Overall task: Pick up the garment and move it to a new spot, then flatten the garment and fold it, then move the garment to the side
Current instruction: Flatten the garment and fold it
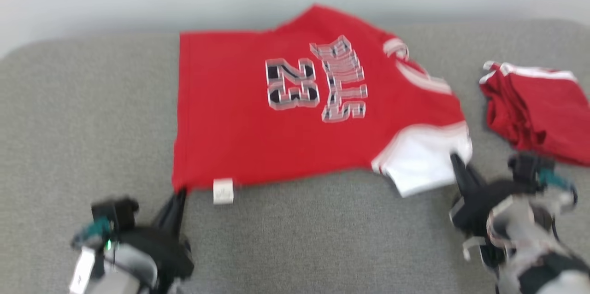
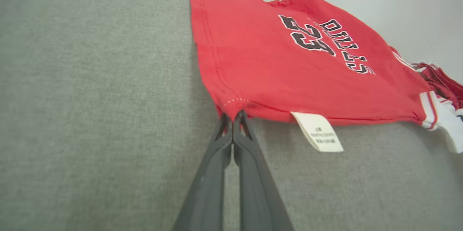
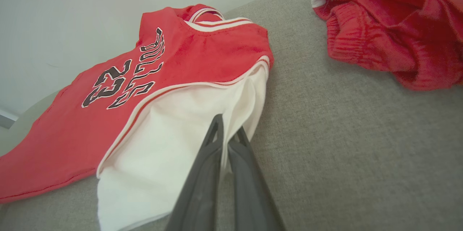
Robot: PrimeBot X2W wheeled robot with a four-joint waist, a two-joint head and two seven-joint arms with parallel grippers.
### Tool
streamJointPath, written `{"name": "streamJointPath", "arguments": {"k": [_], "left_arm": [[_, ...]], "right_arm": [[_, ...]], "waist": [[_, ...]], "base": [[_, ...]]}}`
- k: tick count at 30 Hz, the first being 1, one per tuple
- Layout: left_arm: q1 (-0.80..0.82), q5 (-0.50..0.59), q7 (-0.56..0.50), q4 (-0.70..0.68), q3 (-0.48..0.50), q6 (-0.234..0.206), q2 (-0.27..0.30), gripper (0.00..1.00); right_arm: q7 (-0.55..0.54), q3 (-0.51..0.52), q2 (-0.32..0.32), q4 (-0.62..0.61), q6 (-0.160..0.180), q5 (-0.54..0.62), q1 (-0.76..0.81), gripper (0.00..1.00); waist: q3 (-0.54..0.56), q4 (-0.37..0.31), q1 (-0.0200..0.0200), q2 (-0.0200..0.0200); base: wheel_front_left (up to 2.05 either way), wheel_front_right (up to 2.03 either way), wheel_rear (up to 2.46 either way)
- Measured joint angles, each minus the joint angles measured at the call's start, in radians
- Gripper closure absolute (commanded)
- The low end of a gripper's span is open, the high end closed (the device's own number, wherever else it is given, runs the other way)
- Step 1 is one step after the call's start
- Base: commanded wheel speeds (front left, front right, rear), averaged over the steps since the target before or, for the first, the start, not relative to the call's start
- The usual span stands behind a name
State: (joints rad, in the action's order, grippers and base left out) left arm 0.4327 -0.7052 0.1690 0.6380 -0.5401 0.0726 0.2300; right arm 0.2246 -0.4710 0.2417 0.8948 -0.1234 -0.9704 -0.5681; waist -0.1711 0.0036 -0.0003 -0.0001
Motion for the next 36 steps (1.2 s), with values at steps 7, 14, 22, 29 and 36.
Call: {"name": "streamJointPath", "arguments": {"k": [7, 14, 22, 29, 36], "left_arm": [[-0.157, 0.01, 0.019, -0.047, -0.016, -0.039, 0.029, 1.0], [-0.233, 0.0, 0.019, -0.072, -0.023, -0.065, 0.013, 1.0], [-0.242, 0.014, 0.007, -0.069, -0.05, -0.101, -0.01, 0.0], [-0.241, 0.021, 0.027, -0.115, -0.007, -0.135, 0.028, 0.0], [-0.26, 0.027, 0.052, -0.218, 0.041, -0.162, 0.058, 0.0]], "right_arm": [[0.012, 0.016, 0.028, -0.059, -0.001, -0.032, 0.209, 1.0], [0.013, -0.02, 0.033, -0.084, -0.001, -0.013, 0.287, 1.0], [0.013, -0.023, 0.043, -0.115, -0.001, -0.005, 0.297, 0.0], [0.014, 0.015, 0.078, -0.185, 0.0, -0.021, 0.297, 0.0], [0.022, 0.044, 0.122, -0.287, 0.014, -0.018, 0.318, 0.0]], "waist": [[0.097, 0.004, -0.0001, -0.0001], [0.146, 0.0, 0.0, -0.0001], [0.138, -0.015, 0.0003, 0.0], [0.154, -0.015, 0.0004, 0.0001], [0.18, -0.014, 0.0003, 0.0]], "base": [[0.0, 0.0, 0.0], [0.0, 0.0, 0.0], [0.0, 0.0, 0.0], [0.0, 0.0, 0.0], [0.0, 0.0, 0.0]]}}
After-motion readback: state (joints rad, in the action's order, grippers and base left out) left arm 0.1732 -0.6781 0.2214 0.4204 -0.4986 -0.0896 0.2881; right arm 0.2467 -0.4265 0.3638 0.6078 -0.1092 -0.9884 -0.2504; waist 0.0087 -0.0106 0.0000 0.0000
